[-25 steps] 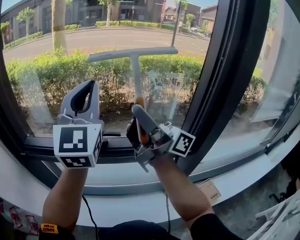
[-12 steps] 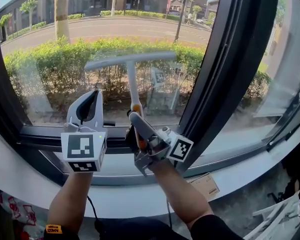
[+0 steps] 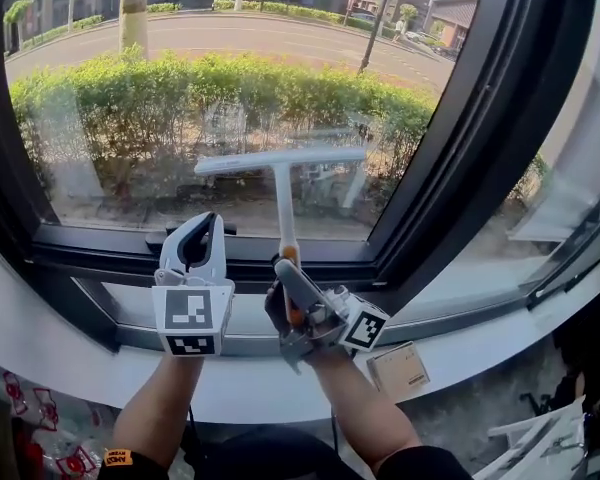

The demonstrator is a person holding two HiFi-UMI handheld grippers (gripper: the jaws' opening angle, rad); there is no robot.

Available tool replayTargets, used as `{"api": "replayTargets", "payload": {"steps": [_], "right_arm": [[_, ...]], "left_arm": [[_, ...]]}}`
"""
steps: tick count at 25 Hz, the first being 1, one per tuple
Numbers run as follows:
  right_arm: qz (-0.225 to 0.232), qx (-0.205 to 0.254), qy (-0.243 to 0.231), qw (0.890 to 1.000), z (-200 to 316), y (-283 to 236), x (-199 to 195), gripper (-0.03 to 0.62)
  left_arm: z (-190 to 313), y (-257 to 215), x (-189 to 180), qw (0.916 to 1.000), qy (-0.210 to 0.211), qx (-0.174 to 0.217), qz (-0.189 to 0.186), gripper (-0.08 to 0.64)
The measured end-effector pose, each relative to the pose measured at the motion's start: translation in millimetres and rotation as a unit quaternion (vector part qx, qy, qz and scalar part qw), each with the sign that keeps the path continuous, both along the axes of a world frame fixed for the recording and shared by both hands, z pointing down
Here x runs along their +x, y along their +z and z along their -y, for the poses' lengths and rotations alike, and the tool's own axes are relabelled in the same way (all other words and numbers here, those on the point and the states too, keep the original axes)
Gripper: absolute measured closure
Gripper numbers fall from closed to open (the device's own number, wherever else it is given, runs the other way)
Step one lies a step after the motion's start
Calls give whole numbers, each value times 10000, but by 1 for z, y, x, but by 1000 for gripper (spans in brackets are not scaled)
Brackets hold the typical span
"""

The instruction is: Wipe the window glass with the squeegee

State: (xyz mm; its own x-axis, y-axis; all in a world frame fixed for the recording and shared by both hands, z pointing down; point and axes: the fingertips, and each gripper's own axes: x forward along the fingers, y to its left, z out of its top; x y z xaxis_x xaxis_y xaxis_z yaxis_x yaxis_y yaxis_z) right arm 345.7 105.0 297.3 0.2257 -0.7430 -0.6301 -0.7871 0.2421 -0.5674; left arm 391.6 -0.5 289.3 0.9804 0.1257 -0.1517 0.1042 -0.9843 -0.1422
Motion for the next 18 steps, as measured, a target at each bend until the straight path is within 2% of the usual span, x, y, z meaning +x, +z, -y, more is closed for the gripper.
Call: {"api": "replayTargets", "payload": {"steps": [11, 18], "right_arm": [[506, -139, 107, 9986, -7, 56, -6, 544], [520, -243, 130, 9983, -7, 64, -6, 545]], "left_arm": [[-6, 43, -1, 9995, 56, 3, 321, 543], [-9, 60, 0, 9985, 94, 73, 530, 543]]}}
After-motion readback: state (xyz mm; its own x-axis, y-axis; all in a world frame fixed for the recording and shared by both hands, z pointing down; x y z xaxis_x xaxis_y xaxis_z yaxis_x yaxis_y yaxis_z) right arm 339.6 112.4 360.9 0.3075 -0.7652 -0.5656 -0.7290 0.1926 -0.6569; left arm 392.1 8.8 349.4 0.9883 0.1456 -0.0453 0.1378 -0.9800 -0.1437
